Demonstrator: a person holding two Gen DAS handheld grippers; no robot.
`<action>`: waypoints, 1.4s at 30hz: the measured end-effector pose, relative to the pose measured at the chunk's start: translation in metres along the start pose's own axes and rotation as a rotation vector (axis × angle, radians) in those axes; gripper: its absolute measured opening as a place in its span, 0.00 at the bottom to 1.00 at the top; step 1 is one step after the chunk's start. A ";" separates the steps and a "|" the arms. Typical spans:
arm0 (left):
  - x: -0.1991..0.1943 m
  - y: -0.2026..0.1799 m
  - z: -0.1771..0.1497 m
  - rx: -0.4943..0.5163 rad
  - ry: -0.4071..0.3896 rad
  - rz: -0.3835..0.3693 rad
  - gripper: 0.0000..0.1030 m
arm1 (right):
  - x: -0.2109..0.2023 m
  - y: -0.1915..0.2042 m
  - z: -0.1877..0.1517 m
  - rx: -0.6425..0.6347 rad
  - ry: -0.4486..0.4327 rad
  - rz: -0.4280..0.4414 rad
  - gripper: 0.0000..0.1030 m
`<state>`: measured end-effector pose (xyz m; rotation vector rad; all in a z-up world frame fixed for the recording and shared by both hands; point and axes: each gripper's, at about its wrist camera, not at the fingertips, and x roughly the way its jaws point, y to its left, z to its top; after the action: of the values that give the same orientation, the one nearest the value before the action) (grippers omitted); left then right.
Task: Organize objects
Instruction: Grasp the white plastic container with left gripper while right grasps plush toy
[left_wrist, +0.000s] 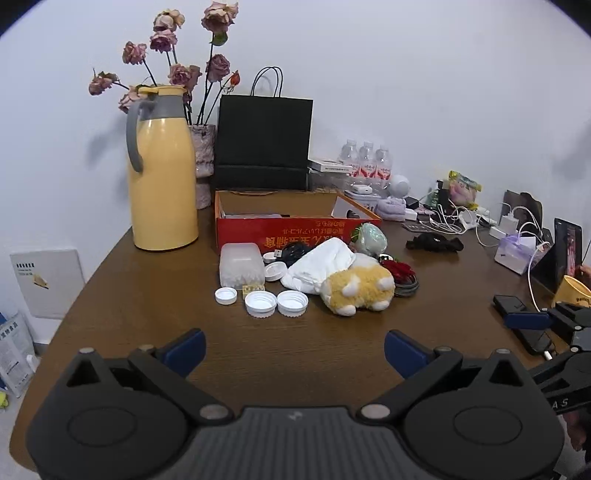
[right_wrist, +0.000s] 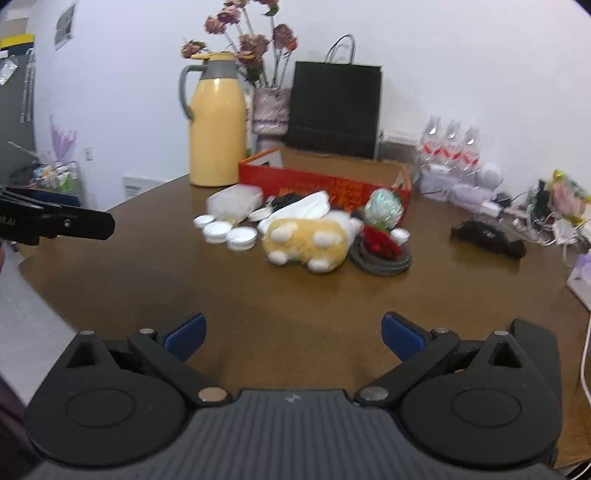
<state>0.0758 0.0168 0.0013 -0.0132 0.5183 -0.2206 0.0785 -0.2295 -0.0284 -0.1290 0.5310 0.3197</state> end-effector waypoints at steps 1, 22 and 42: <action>0.004 0.001 -0.001 -0.004 0.008 -0.006 1.00 | 0.004 -0.003 0.000 0.024 0.001 0.000 1.00; 0.261 0.061 0.075 -0.016 0.144 0.151 0.75 | 0.208 -0.052 0.076 0.155 0.063 -0.008 0.51; 0.118 0.034 0.092 0.030 -0.067 0.070 0.63 | 0.127 -0.044 0.065 0.162 0.028 0.002 0.43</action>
<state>0.2279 0.0206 0.0207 0.0264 0.4482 -0.1584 0.2277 -0.2237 -0.0367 0.0241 0.5830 0.2757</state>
